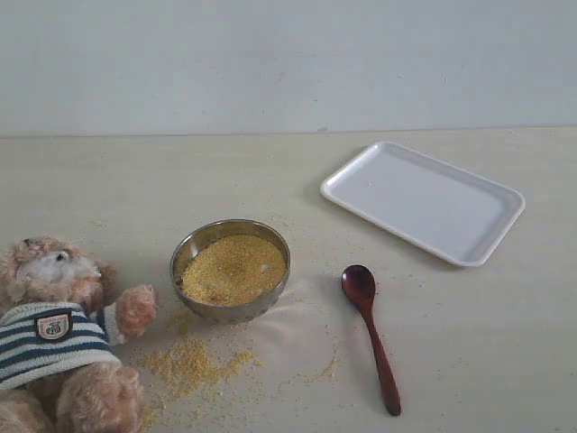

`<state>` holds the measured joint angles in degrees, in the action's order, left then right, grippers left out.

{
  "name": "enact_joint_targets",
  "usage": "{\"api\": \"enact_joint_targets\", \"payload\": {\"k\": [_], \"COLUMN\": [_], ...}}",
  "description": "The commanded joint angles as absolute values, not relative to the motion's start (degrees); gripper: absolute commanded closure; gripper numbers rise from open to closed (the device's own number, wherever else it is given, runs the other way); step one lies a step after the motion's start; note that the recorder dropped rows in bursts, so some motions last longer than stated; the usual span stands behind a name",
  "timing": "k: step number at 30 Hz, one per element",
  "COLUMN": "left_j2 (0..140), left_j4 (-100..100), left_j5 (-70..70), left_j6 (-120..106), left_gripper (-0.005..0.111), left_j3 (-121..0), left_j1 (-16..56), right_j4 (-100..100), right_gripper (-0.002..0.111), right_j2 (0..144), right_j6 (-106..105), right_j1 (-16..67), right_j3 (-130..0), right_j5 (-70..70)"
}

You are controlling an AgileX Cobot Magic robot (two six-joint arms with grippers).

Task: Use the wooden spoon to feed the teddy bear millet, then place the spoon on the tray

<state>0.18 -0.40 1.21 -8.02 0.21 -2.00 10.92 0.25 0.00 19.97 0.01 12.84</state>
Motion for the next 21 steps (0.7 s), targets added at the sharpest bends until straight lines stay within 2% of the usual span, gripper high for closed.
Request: {"api": "enact_joint_targets", "payload": {"k": [1, 13, 17, 19, 21], "left_j2": [0.0, 0.0, 0.0, 0.0, 0.0], "left_j4": [-1.0, -1.0, -5.6, -5.8, -5.0], "left_j5": [1.7, 2.2, 13.8, 21.4, 21.1], "left_j6": [-7.4, -7.4, 4.8, 20.4, 31.4], "left_gripper": [0.102, 0.102, 0.102, 0.102, 0.102], "left_j3": [0.0, 0.0, 0.0, 0.0, 0.0], "left_j1": [-2.1, -2.1, -2.1, -2.1, -2.1], "right_j4": [10.8, 10.8, 10.8, 10.8, 10.8], "right_gripper": [0.108, 0.108, 0.108, 0.108, 0.108], "right_j2": [0.0, 0.0, 0.0, 0.0, 0.0], "right_j6": [0.0, 0.0, 0.0, 0.0, 0.0], "right_j1": [19.8, 19.8, 19.8, 19.8, 19.8], "right_j3": [0.0, 0.0, 0.0, 0.0, 0.0], "right_j5": [12.6, 12.6, 12.6, 12.6, 12.6]}}
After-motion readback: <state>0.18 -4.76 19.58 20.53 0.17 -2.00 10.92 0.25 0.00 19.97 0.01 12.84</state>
